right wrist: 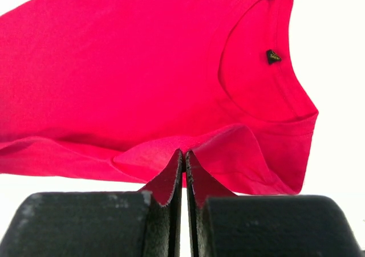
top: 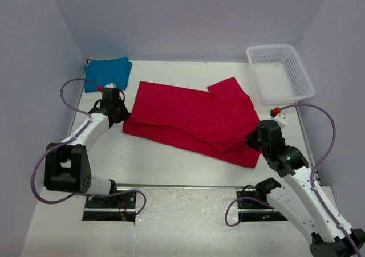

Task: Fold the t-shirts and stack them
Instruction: Fold the flattened tshirt in 1/3 of the way

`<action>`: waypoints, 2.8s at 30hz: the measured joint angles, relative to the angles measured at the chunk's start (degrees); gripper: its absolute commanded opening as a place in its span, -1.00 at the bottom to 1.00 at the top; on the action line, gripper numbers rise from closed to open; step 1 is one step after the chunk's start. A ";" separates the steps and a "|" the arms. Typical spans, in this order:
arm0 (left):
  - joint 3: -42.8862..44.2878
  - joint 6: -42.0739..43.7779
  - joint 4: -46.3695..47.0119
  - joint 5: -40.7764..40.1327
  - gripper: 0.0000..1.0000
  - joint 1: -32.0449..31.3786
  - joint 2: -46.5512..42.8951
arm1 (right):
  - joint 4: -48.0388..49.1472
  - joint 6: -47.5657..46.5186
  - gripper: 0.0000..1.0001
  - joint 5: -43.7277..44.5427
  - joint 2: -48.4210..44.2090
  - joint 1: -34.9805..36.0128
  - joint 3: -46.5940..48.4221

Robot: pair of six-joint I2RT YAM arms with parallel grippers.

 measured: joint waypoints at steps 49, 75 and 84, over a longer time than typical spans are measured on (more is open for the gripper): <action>-5.33 -0.68 8.90 -3.76 0.81 -8.87 -10.36 | 7.52 -2.19 -1.00 5.60 27.71 0.09 8.35; -9.42 -0.48 10.75 -1.46 0.69 -8.94 -6.32 | 8.94 -3.89 -0.93 5.73 39.23 -6.23 15.28; -9.40 -0.46 11.19 -0.83 0.69 -8.94 -5.60 | 11.34 -8.72 0.76 2.40 48.48 -7.89 19.19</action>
